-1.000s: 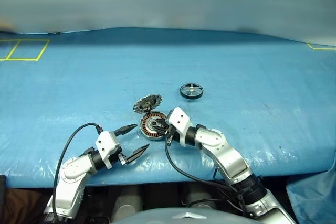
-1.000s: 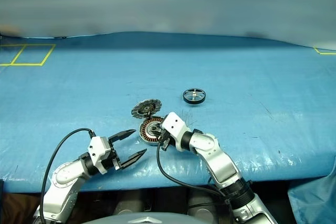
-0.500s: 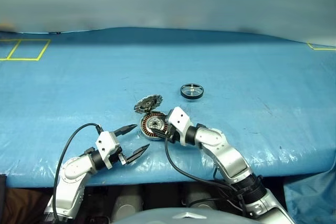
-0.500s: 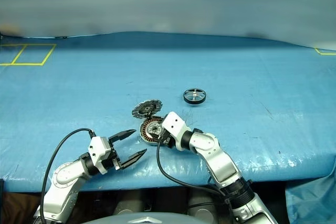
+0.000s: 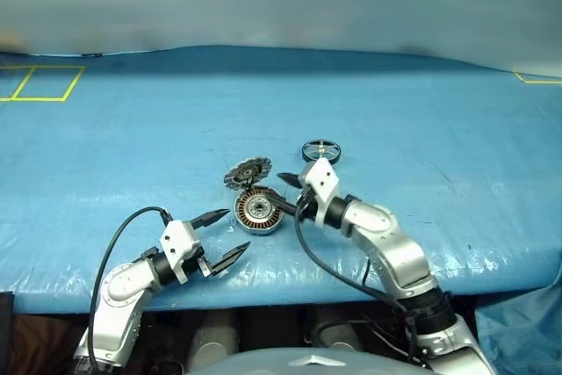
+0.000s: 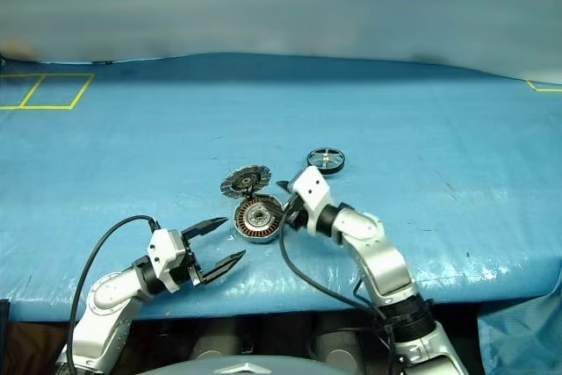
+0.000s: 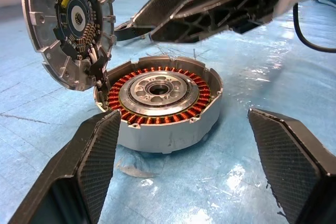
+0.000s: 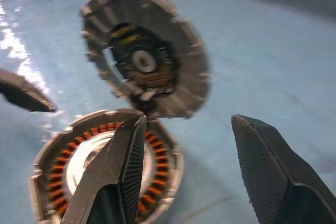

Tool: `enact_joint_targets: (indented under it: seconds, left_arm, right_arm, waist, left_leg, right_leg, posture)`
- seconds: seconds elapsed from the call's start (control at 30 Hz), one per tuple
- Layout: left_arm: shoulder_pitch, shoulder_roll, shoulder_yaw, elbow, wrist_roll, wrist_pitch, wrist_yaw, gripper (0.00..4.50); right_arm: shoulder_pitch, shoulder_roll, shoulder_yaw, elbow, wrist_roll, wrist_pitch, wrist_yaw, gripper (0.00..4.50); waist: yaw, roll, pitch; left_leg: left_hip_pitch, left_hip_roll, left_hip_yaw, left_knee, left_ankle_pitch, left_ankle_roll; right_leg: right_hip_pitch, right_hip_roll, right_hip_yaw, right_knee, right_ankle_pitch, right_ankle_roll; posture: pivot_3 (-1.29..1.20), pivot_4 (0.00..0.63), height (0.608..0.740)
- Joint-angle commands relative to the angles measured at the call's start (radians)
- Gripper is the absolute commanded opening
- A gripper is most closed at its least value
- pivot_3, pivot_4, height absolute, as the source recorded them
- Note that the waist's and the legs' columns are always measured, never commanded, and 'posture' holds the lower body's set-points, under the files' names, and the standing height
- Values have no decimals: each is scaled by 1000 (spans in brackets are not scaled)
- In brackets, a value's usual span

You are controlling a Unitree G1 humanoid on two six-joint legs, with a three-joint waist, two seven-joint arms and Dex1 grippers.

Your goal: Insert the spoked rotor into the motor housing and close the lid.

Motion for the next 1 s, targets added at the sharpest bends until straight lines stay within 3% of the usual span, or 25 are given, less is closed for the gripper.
enact_joint_targets:
  seconds: [0.03, 0.3, 0.5, 1.0]
  left_arm:
    - [-2, 0, 10, -31, -28, -6, -15, 4118]
    - [-11, -4, 11, -26, -28, -14, -13, 4118]
    - [-6, -10, 10, -23, -14, -21, 6, 4118]
    - [-5, -9, 9, -14, 0, -29, 20, 4118]
  right_arm:
    - [-77, -34, -84, 27, -21, -2, -44, 2714]
    - [-238, -65, -118, 243, -89, 31, -116, 2714]
    - [-305, -5, -123, 417, -89, 56, -159, 2714]
    - [-202, 4, -129, 346, -93, 123, -188, 2714]
  waist:
    - [0, 0, 0]
    - [-5, 0, 0]
    - [-9, 0, 0]
    - [-11, 0, 0]
  left_leg:
    - [0, 0, 0, 0, 0, 0]
    - [0, 0, 4, -1, 0, 0]
    - [0, 0, 4, -1, 0, 0]
    - [0, 0, 4, -1, 0, 0]
  right_leg:
    - [0, 0, 0, 0, 0, 0]
    - [-1, 1, 0, 1, 3, -5]
    - [0, 2, 0, 1, 3, -5]
    - [0, 2, 0, 1, 3, -5]
  posture:
    - [0, 150, 740]
    - [0, 150, 740]
    - [0, 150, 740]
    - [0, 150, 740]
